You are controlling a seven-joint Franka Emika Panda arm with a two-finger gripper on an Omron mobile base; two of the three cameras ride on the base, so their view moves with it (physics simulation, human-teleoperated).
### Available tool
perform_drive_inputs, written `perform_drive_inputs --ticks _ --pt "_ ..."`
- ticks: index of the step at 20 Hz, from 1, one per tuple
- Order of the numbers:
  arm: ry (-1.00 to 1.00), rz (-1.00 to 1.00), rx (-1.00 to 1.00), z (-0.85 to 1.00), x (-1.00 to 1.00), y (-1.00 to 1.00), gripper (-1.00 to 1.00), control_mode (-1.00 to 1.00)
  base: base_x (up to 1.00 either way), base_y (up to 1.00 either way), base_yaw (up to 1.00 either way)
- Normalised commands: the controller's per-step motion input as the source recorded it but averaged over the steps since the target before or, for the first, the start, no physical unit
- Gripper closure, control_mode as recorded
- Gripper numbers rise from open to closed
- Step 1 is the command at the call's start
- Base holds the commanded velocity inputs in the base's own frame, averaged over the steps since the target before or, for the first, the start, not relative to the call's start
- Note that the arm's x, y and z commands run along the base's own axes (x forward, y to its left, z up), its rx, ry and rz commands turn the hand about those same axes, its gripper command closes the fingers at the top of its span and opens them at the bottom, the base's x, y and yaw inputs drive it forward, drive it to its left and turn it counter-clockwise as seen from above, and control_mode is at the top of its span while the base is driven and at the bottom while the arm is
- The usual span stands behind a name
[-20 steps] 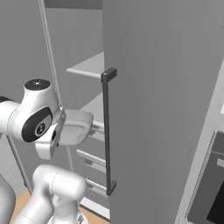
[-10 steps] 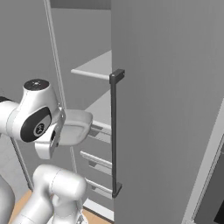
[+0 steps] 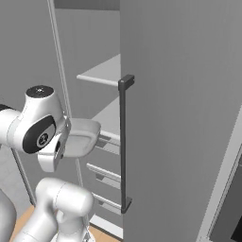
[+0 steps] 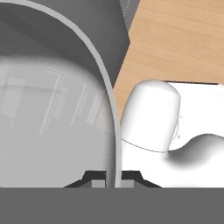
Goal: Take the meat container that has the chicken drumstick and place it on the second highest rack of the freezer. Then take the vegetable container that has the carrot and lemon wedge and place it on the highest rack of the freezer.
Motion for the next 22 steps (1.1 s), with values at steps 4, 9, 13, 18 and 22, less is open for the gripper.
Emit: perform_drive_inputs --ticks 4,9,13,18,22 --pt "0.0 0.0 0.0 0.0 0.27 0.16 1.0 -1.0 0.21 0.13 0.0" --pt "-0.01 -0.02 0.0 0.0 0.65 0.26 1.0 -1.0 0.0 0.0 0.0" --pt "-0.01 -0.05 0.0 -0.06 0.51 -0.08 1.0 -1.0 0.0 0.0 0.0" --pt "-0.07 -0.06 0.0 -0.36 0.43 -0.12 1.0 -1.0 0.0 0.0 0.0" --pt "-0.13 -0.02 0.0 -0.39 0.41 -0.11 1.0 -1.0 0.0 0.0 0.0"
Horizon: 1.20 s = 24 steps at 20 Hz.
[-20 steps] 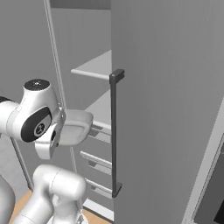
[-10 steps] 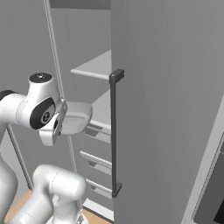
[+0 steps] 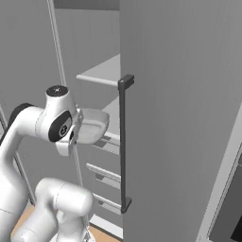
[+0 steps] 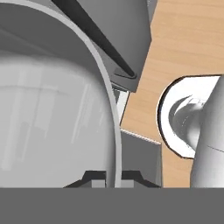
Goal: Take the meat container that has the chicken drumstick and place it on the second highest rack of the freezer. Then take the vegetable container that has the carrot and lemon wedge and place it on the highest rack of the freezer.
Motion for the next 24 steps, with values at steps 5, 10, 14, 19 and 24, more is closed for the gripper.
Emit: perform_drive_inputs --ticks 5,10,14,19,24 --pt "-0.12 0.0 0.0 -0.28 0.6 0.0 1.0 -1.0 0.0 0.0 0.0" --pt "-0.09 -0.01 -0.01 -0.41 0.48 0.0 1.0 -1.0 0.0 0.0 0.0" --pt "-0.07 -0.05 -0.01 -0.35 0.53 -0.03 1.0 -1.0 0.0 0.0 0.0" --pt "-0.02 -0.12 0.0 -0.03 0.47 -0.09 1.0 -1.0 0.0 0.0 0.0" --pt "-0.01 -0.14 0.0 0.0 0.57 -0.11 1.0 -1.0 0.0 0.0 0.0"
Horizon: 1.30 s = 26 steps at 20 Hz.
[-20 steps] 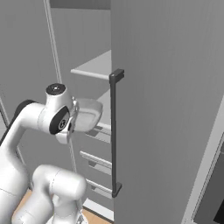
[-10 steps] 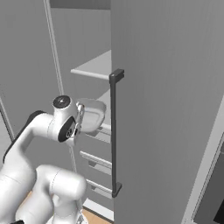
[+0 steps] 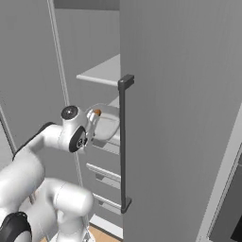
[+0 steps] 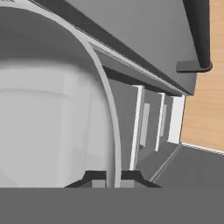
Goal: Take the meat container that has the chicken drumstick and place it on the second highest rack of the freezer. Then take the vegetable container that has the carrot and lemon wedge and place it on the highest rack of the freezer.
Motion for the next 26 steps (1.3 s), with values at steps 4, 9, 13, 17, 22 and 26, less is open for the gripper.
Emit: perform_drive_inputs --ticks 4,9,13,17,22,26 --pt "0.0 -0.1 0.0 0.0 0.49 -0.29 1.0 -1.0 0.0 0.0 0.0" --pt "0.01 0.0 0.0 0.0 0.38 -0.31 1.0 -1.0 0.0 0.0 0.0" --pt "0.0 0.0 0.0 -0.03 0.45 -0.11 1.0 -1.0 0.0 0.0 0.0" --pt "0.0 0.0 0.0 -0.01 0.39 -0.06 1.0 -1.0 0.0 0.0 0.0" --pt "0.0 0.0 0.0 0.0 0.48 0.0 1.0 -1.0 0.0 0.0 0.0" --pt "0.0 0.0 0.0 -0.02 0.52 0.0 1.0 -1.0 0.0 0.0 0.0"
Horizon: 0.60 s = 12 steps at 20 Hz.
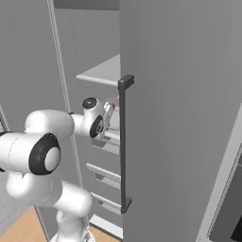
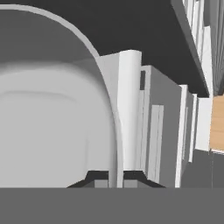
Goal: Take the meat container that has the chicken drumstick and place it on the second highest rack of the freezer. Then take the vegetable container that has the carrot and lemon wedge and place it on the highest rack of the freezer.
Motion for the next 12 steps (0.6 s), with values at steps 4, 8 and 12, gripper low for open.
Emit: perform_drive_inputs --ticks 4,8,12 --pt "0.0 0.0 0.0 -0.23 0.41 0.0 1.0 -1.0 0.0 0.0 0.0" --pt "-0.02 0.0 0.0 -0.24 0.39 0.0 1.0 -1.0 0.0 0.0 0.0" --pt "-0.04 0.0 0.0 -0.26 0.33 0.0 1.0 -1.0 0.0 0.0 0.0"
